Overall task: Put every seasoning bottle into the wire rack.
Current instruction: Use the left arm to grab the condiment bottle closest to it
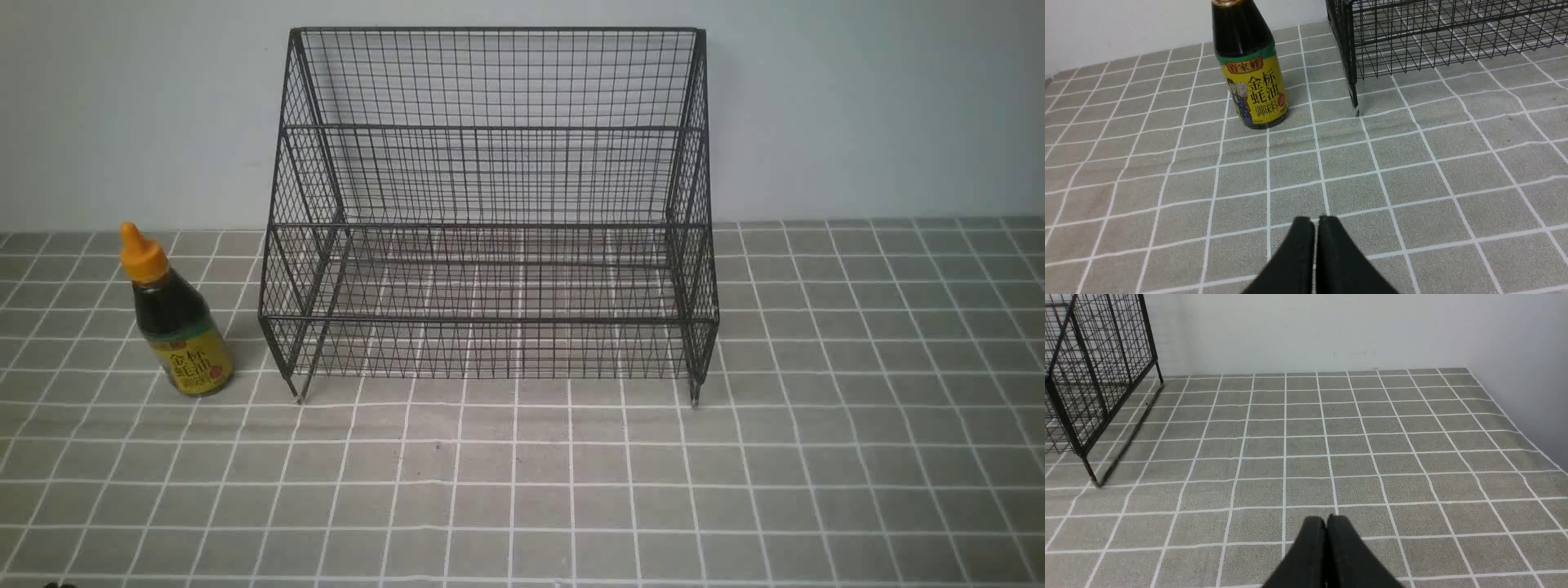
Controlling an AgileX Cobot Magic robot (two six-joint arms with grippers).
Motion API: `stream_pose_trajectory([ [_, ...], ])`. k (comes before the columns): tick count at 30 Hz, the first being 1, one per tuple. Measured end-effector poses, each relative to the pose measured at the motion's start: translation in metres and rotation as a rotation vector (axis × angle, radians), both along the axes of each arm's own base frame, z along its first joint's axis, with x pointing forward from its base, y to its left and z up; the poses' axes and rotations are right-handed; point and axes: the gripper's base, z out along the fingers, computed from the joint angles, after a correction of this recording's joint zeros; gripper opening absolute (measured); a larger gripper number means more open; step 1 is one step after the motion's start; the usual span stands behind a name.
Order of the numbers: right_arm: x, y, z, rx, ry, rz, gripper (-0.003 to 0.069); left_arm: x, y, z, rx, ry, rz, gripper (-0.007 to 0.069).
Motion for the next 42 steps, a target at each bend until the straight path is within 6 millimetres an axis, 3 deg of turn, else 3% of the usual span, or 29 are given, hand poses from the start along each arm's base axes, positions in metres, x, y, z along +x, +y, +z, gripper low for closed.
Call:
stream_pose_trajectory([
  [26, 0.000, 0.000, 0.000, 0.000, 0.000, 0.000, -0.0012, 0.000, 0.000, 0.000, 0.001, 0.000, 0.000, -0.0007],
  [31, 0.000, 0.000, 0.000, 0.000, 0.000, 0.000, -0.0012, 0.002, 0.002, 0.003, 0.065, -0.055, 0.000, -0.0007],
  [42, 0.000, 0.000, 0.000, 0.000, 0.000, 0.000, -0.0012, 0.004, 0.005, 0.040, -0.454, -0.443, 0.093, -0.0007],
])
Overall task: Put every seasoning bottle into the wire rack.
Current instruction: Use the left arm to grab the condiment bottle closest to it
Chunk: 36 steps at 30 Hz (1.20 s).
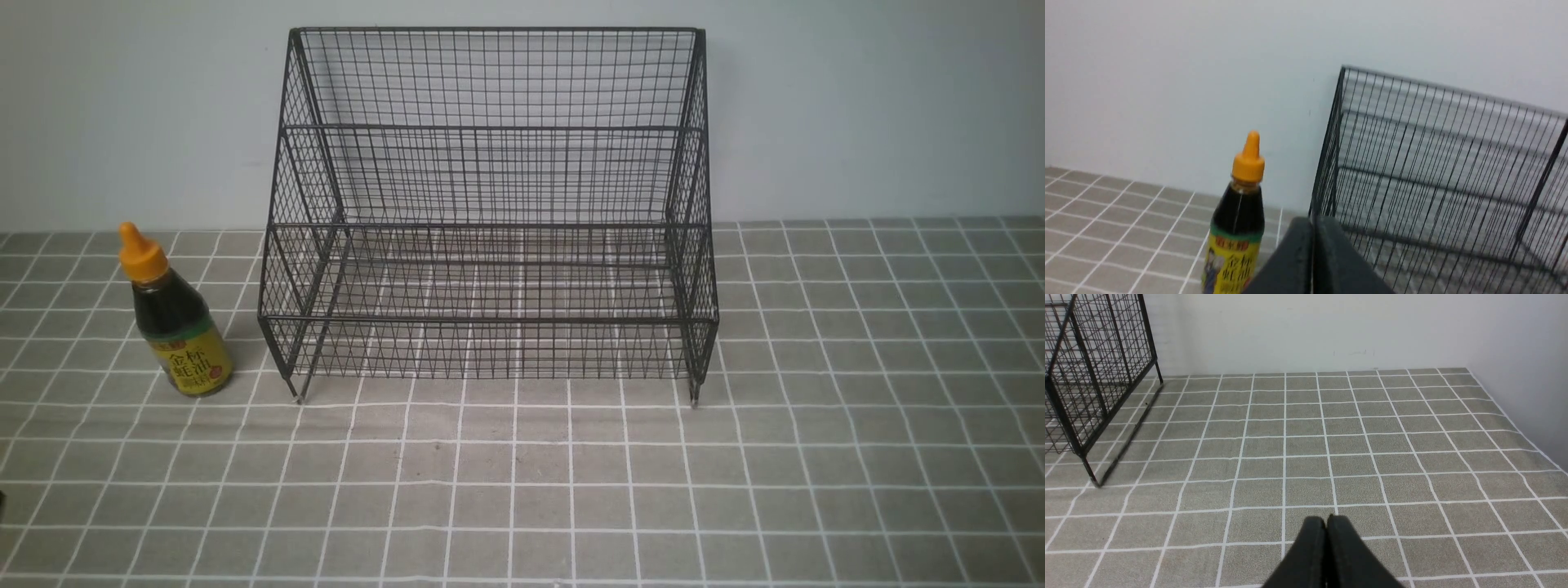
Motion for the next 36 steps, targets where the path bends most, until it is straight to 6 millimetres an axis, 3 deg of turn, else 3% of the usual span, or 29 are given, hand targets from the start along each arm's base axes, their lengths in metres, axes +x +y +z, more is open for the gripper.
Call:
stream_pose_trajectory([
  [4, 0.000, 0.000, 0.000, 0.000, 0.000, 0.000, -0.0012, -0.001, 0.003, 0.004, -0.089, -0.046, 0.014, -0.0007],
  [8, 0.000, 0.000, 0.000, 0.000, 0.000, 0.000, -0.0012, -0.004, 0.011, 0.017, -0.152, -0.198, 0.087, -0.0007],
  [12, 0.000, 0.000, 0.000, 0.000, 0.000, 0.000, -0.0012, 0.005, 0.011, 0.027, -0.082, -0.155, 0.107, -0.0007],
  [15, 0.000, 0.000, 0.000, 0.000, 0.000, 0.000, -0.0012, 0.019, 0.008, 0.045, 0.017, -0.098, 0.102, -0.0007],
  [18, 0.000, 0.000, 0.000, 0.000, 0.000, 0.000, -0.0012, 0.051, 0.005, 0.067, 0.116, -0.003, 0.087, 0.0007],
  [22, 0.000, 0.000, 0.000, 0.000, 0.000, 0.000, -0.0012, 0.094, 0.003, 0.084, 0.137, 0.097, 0.078, 0.0084],
  [24, 0.000, 0.000, 0.000, 0.000, 0.000, 0.000, -0.0012, 0.115, 0.002, 0.088, 0.143, 0.142, 0.074, 0.0145],
  [25, 0.000, 0.000, 0.000, -0.001, 0.000, 0.000, -0.0012, 0.129, 0.001, 0.092, 0.145, 0.158, 0.072, 0.0211],
  [26, 0.000, 0.000, 0.000, -0.001, 0.000, 0.000, -0.0012, 0.131, 0.001, 0.093, 0.145, 0.162, 0.072, 0.0219],
  [32, 0.000, 0.000, 0.000, -0.001, 0.000, 0.000, -0.0012, 0.189, 0.001, 0.095, 0.153, 0.241, 0.071, 0.0459],
  [36, 0.000, 0.000, 0.000, -0.001, 0.000, 0.000, -0.0012, 0.218, 0.011, 0.086, 0.147, 0.301, 0.105, 0.0520],
])
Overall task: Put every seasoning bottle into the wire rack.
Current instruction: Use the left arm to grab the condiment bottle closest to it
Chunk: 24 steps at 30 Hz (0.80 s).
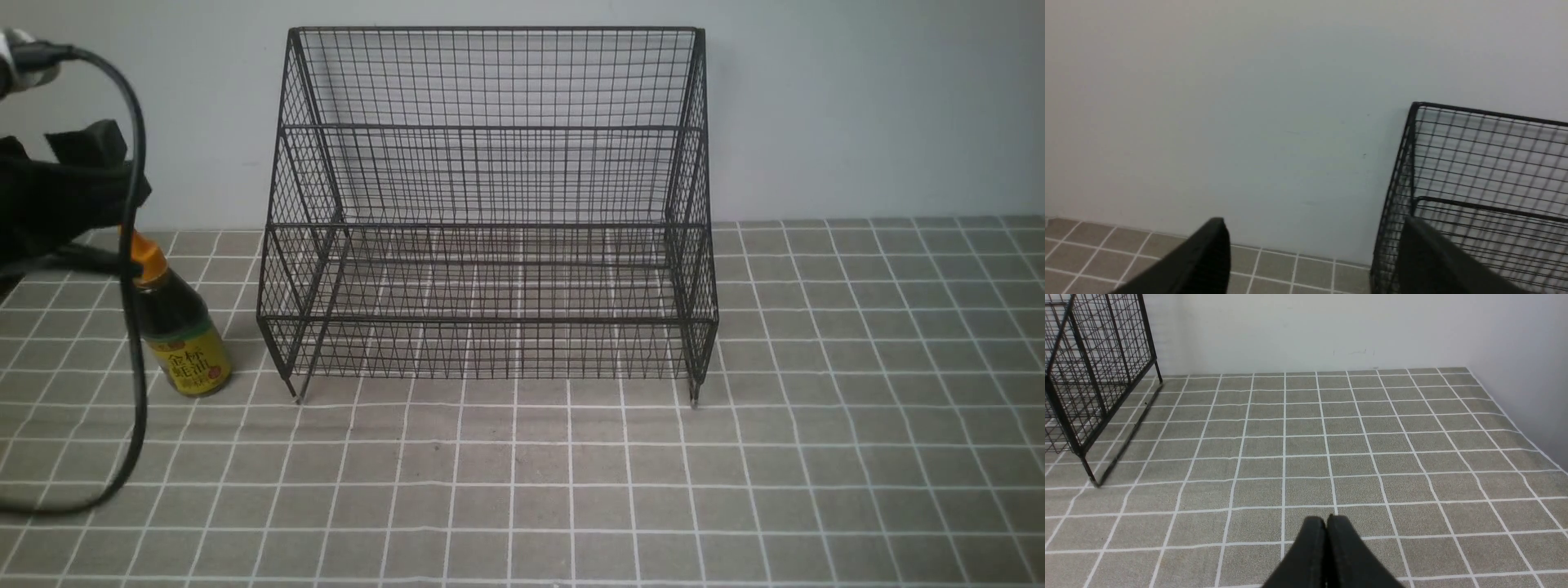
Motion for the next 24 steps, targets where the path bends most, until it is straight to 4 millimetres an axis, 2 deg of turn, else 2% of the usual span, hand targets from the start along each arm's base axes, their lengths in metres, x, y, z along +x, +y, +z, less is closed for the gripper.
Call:
stream_pose_trajectory([
  [2, 0.000, 0.000, 0.000, 0.000, 0.000, 0.000, -0.0012, 0.020, 0.011, -0.009, -0.017, 0.050, 0.039, 0.0531],
  [3, 0.000, 0.000, 0.000, 0.000, 0.000, 0.000, -0.0012, 0.021, 0.012, -0.011, -0.018, 0.056, 0.041, 0.0532],
  [6, 0.000, 0.000, 0.000, 0.000, 0.000, 0.000, -0.0012, 0.043, 0.017, -0.032, -0.024, 0.124, 0.057, 0.0532],
  [7, 0.000, 0.000, 0.000, 0.000, 0.000, 0.000, -0.0012, 0.044, 0.017, -0.033, -0.024, 0.129, 0.057, 0.0532],
  [13, 0.000, 0.000, 0.000, 0.001, 0.000, 0.000, -0.0012, 0.068, 0.020, -0.084, -0.017, 0.240, 0.072, 0.0532],
  [17, 0.000, 0.000, 0.000, 0.001, 0.000, 0.000, -0.0012, 0.076, 0.022, -0.108, -0.012, 0.286, 0.080, 0.0527],
  [21, 0.000, 0.000, 0.000, 0.001, 0.000, 0.000, -0.0012, 0.078, 0.022, -0.117, -0.009, 0.301, 0.082, 0.0430],
  [22, 0.000, 0.000, 0.000, 0.001, 0.000, 0.000, -0.0012, 0.078, 0.022, -0.117, -0.009, 0.301, 0.082, 0.0328],
  [23, 0.000, 0.000, 0.000, 0.001, 0.000, 0.000, -0.0012, 0.078, 0.022, -0.116, -0.010, 0.302, 0.081, 0.0290],
  [24, 0.000, 0.000, 0.000, 0.001, 0.000, 0.000, -0.0012, 0.077, 0.022, -0.115, -0.008, 0.304, 0.078, 0.0291],
])
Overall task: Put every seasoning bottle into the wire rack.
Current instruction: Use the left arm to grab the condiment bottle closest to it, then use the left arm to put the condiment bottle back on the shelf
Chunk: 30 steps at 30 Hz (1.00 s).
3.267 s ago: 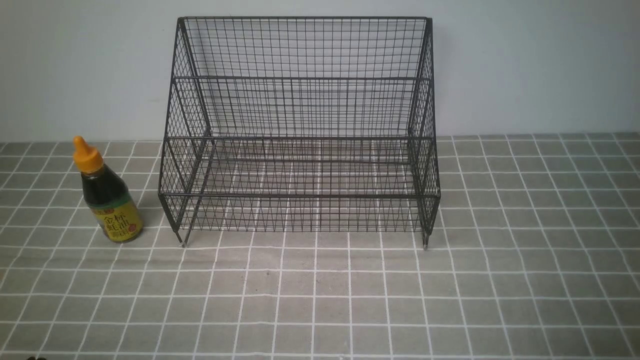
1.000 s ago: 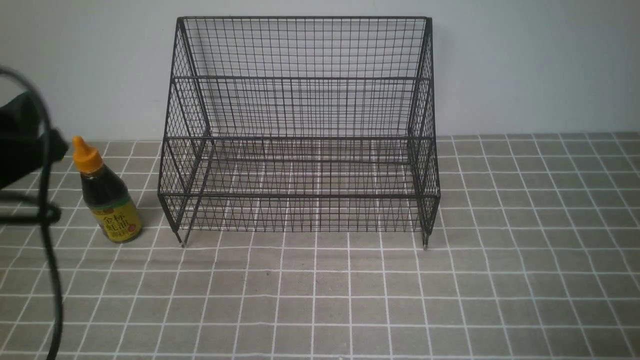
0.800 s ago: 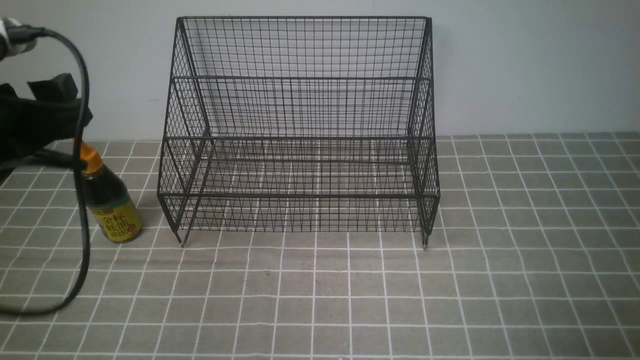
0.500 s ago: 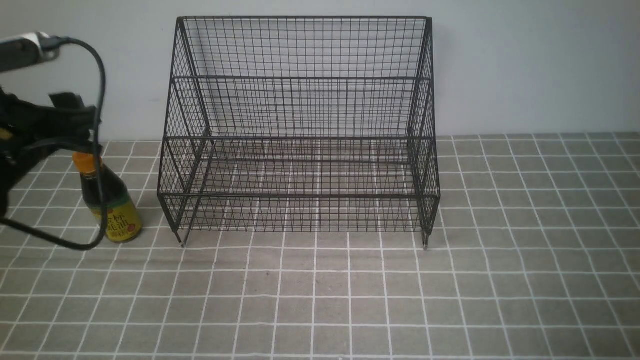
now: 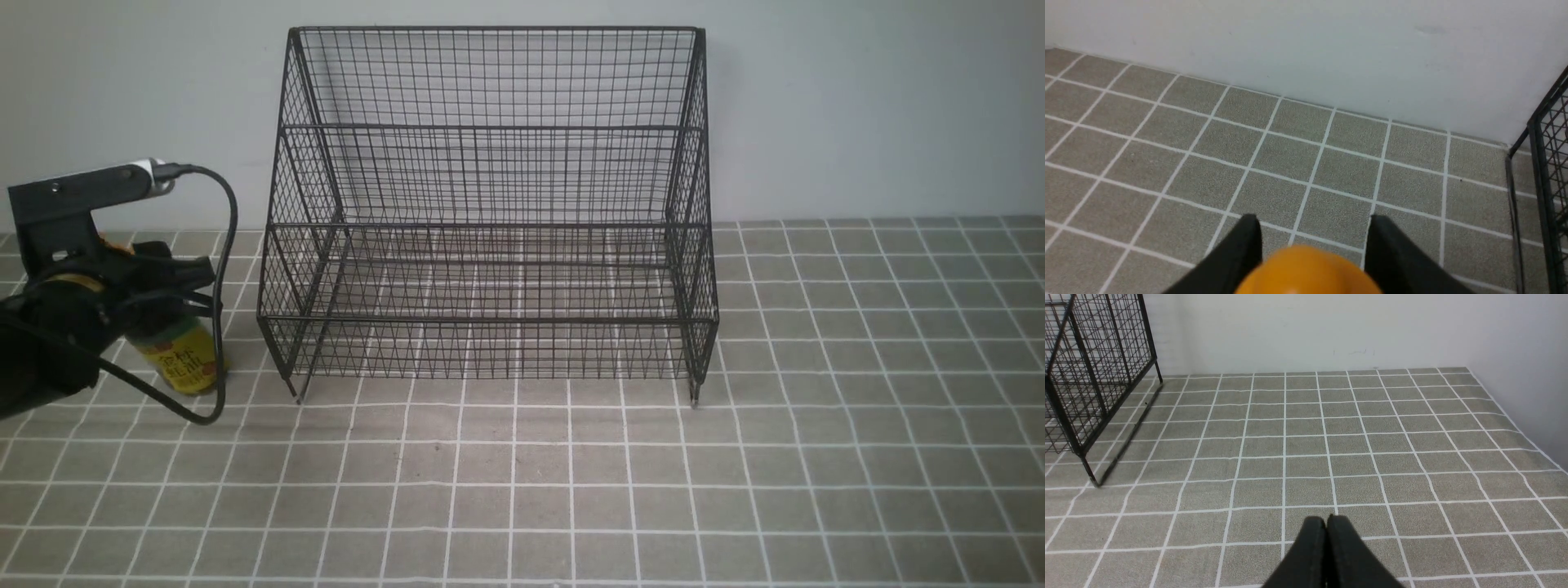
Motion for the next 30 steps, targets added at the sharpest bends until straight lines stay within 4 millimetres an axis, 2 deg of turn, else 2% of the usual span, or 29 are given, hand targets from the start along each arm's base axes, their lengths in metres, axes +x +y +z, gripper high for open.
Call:
stream_pose_trajectory([
  [2, 0.000, 0.000, 0.000, 0.000, 0.000, 0.000, -0.0012, -0.003, -0.001, 0.005, 0.000, 0.021, -0.015, 0.0305],
  [5, 0.000, 0.000, 0.000, 0.000, 0.000, 0.000, -0.0012, -0.012, -0.004, 0.024, 0.003, 0.031, -0.043, 0.0307],
  [8, 0.000, 0.000, 0.000, 0.000, 0.000, 0.000, -0.0012, -0.025, -0.008, 0.068, -0.002, -0.026, -0.073, 0.0307],
  [9, 0.000, 0.000, 0.000, 0.000, 0.000, 0.000, -0.0012, -0.025, -0.008, 0.069, -0.002, -0.029, -0.073, 0.0307],
  [10, 0.000, 0.000, 0.000, 0.000, 0.000, 0.000, -0.0012, -0.031, -0.010, 0.093, -0.007, -0.060, -0.091, 0.0307],
  [12, 0.000, 0.000, 0.000, 0.000, 0.000, 0.000, -0.0012, -0.039, -0.015, 0.123, -0.016, -0.094, -0.120, 0.0307],
  [14, 0.000, 0.000, 0.000, 0.000, 0.000, 0.000, -0.0012, -0.048, -0.024, 0.149, -0.020, -0.130, -0.162, 0.0307],
  [17, 0.000, 0.000, 0.000, 0.000, 0.000, 0.000, -0.0012, -0.056, -0.047, 0.174, -0.023, -0.183, -0.247, 0.0307],
  [19, 0.000, 0.000, 0.000, 0.000, 0.000, 0.000, -0.0012, -0.057, -0.067, 0.183, -0.028, -0.212, -0.311, 0.0307],
  [20, 0.000, 0.000, 0.000, 0.000, 0.000, 0.000, -0.0012, -0.057, -0.071, 0.183, -0.029, -0.212, -0.324, 0.0307],
  [22, 0.000, 0.000, 0.000, 0.000, 0.000, 0.000, -0.0012, -0.055, -0.093, 0.179, -0.036, -0.214, -0.391, 0.0307],
  [25, 0.000, 0.000, 0.000, 0.000, 0.000, 0.000, -0.0012, -0.043, -0.124, 0.161, -0.038, -0.205, -0.466, 0.0307],
  [27, 0.000, 0.000, 0.000, 0.000, 0.000, 0.000, -0.0012, -0.036, -0.136, 0.151, -0.022, -0.211, -0.492, 0.0302],
  [28, 0.000, 0.000, 0.000, 0.000, 0.000, 0.000, -0.0012, -0.036, -0.136, 0.151, -0.022, -0.211, -0.492, 0.0302],
  [30, 0.000, 0.000, 0.000, 0.000, 0.000, 0.000, -0.0012, -0.024, -0.153, 0.130, 0.037, -0.192, -0.537, 0.0300],
])
